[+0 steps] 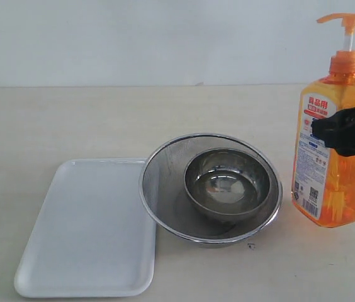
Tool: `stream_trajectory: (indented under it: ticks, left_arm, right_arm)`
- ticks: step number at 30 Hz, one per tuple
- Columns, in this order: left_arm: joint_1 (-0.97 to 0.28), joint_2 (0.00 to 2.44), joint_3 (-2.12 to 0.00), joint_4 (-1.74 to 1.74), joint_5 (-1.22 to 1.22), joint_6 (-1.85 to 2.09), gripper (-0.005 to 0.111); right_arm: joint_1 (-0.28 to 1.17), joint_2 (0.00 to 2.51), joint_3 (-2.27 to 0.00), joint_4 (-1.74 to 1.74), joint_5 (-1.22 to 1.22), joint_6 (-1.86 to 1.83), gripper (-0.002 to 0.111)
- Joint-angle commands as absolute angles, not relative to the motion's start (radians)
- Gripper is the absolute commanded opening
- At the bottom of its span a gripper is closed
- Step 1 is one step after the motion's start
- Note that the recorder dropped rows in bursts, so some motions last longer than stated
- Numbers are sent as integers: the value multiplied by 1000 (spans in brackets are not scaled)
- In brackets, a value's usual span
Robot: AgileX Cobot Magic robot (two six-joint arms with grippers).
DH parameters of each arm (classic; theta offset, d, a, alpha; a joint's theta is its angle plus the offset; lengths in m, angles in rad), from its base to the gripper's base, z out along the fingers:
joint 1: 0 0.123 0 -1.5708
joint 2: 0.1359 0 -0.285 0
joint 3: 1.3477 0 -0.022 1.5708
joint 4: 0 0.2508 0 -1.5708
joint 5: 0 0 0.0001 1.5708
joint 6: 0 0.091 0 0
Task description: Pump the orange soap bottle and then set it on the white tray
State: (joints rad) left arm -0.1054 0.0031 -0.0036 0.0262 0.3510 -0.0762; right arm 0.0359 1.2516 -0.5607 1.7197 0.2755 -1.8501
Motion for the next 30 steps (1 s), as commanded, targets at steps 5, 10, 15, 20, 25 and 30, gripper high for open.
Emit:
stream_trajectory:
  ticks: [5, 10, 15, 20, 25, 30]
  left_arm:
    - [-102, 0, 0, 18, 341, -78, 5]
    - [-102, 0, 0, 18, 341, -78, 5]
    - [-102, 0, 0, 18, 341, -78, 5]
    - [-102, 0, 0, 18, 341, -78, 5]
    - [-102, 0, 0, 18, 341, -78, 5]
    - [-102, 0, 0, 18, 341, -78, 5]
  right_arm:
    - [43, 1257, -630, 1744, 267, -1977, 0]
    - [110, 1362, -630, 1744, 212, -2001, 0]
    - [110, 1387, -652, 1744, 225, -1942, 0]
    - [110, 1388, -654, 1744, 190, -1919, 0]
    - [110, 1411, -651, 1744, 200, -1876, 0]
    - [110, 1424, -640, 1744, 210, -1830, 0]
